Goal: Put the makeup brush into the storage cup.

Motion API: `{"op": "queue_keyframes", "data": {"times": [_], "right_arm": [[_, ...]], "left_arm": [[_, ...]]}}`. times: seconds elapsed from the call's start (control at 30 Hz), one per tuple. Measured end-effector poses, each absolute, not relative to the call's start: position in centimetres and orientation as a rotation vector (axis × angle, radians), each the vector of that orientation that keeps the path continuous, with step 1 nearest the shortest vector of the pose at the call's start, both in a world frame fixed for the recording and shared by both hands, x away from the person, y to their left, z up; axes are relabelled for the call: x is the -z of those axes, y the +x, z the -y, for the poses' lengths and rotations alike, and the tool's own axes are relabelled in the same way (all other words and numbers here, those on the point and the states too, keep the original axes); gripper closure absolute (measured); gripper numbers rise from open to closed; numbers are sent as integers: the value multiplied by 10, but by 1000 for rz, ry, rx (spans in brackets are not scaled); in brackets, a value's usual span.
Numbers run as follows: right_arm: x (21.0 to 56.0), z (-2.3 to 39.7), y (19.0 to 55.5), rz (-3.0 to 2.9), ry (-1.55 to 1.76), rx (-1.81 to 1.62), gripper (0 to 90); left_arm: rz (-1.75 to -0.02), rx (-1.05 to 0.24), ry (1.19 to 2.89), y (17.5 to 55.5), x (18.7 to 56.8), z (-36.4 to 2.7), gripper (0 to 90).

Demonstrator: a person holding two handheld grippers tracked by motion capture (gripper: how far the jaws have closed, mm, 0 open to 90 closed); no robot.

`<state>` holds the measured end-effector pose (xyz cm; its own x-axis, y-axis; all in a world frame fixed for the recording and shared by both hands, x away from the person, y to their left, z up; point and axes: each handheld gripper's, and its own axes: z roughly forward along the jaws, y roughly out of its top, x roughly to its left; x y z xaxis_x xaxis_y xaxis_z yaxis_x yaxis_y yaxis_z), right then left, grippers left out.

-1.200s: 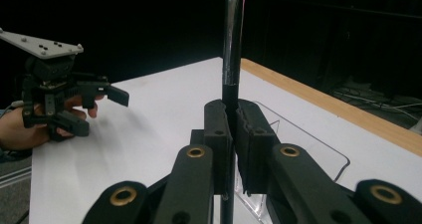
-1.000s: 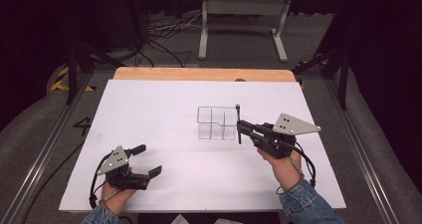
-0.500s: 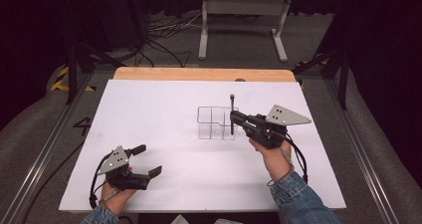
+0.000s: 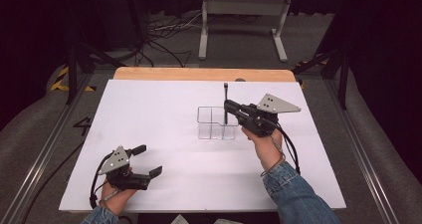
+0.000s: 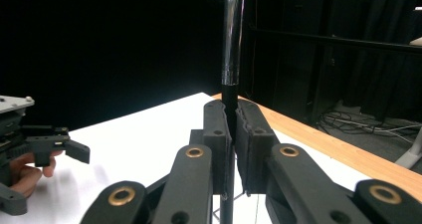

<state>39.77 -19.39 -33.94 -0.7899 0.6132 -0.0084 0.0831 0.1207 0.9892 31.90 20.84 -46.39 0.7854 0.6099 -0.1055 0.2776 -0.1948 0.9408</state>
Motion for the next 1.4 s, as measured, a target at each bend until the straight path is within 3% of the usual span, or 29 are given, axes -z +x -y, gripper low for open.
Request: {"op": "queue_keyframes", "data": {"times": [1.4], "right_arm": [[360,175,439,-2030,766,-1669,844]], "left_arm": [[-685,-347,1791,319,464,-208,57]]}}
